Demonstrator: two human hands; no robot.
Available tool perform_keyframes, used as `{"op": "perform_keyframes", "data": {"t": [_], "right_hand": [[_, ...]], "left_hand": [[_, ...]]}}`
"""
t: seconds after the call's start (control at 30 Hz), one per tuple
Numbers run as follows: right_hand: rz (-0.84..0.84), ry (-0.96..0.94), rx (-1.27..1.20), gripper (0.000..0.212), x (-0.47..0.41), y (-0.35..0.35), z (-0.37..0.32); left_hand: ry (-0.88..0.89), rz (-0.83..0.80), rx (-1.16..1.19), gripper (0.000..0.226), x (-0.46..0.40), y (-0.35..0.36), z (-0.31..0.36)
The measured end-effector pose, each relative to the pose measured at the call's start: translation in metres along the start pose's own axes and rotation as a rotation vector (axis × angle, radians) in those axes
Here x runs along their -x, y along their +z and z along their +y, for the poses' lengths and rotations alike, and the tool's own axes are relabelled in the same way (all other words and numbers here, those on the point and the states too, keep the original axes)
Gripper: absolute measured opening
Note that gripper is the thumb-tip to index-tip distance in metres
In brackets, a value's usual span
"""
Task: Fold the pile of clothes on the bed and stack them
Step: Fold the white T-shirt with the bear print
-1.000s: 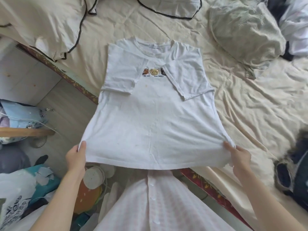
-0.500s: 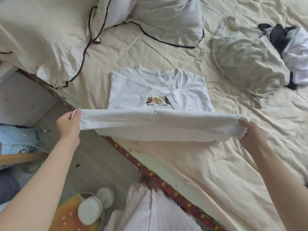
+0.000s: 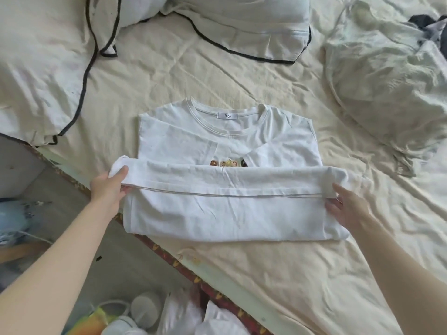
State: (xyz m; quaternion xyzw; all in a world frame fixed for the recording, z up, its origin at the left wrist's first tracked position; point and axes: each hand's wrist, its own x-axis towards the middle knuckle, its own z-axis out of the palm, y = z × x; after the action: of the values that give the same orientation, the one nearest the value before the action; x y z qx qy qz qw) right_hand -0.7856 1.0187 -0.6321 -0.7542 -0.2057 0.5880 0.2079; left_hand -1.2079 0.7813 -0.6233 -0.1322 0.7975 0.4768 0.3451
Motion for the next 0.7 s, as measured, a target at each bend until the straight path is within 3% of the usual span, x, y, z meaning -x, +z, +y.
{"op": "perform_keyframes", "data": {"t": [0.17, 0.4, 0.6, 0.7], "right_hand": [[0.104, -0.075, 0.215, 0.007, 0.000, 0.013, -0.010], [0.052, -0.001, -0.166, 0.020, -0.021, 0.041, -0.093], [0.002, -0.006, -0.299, 0.015, -0.050, 0.083, -0.142], [0.025, -0.075, -0.159, 0.009, -0.065, 0.102, -0.141]], "left_hand": [[-0.077, 0.047, 0.045, 0.032, 0.010, -0.005, -0.001], [-0.059, 0.018, 0.138, 0.013, -0.015, 0.015, 0.065], [0.024, 0.003, 0.213, 0.018, -0.048, 0.054, 0.113], [0.030, -0.016, 0.103, 0.020, -0.063, 0.074, 0.110]]}}
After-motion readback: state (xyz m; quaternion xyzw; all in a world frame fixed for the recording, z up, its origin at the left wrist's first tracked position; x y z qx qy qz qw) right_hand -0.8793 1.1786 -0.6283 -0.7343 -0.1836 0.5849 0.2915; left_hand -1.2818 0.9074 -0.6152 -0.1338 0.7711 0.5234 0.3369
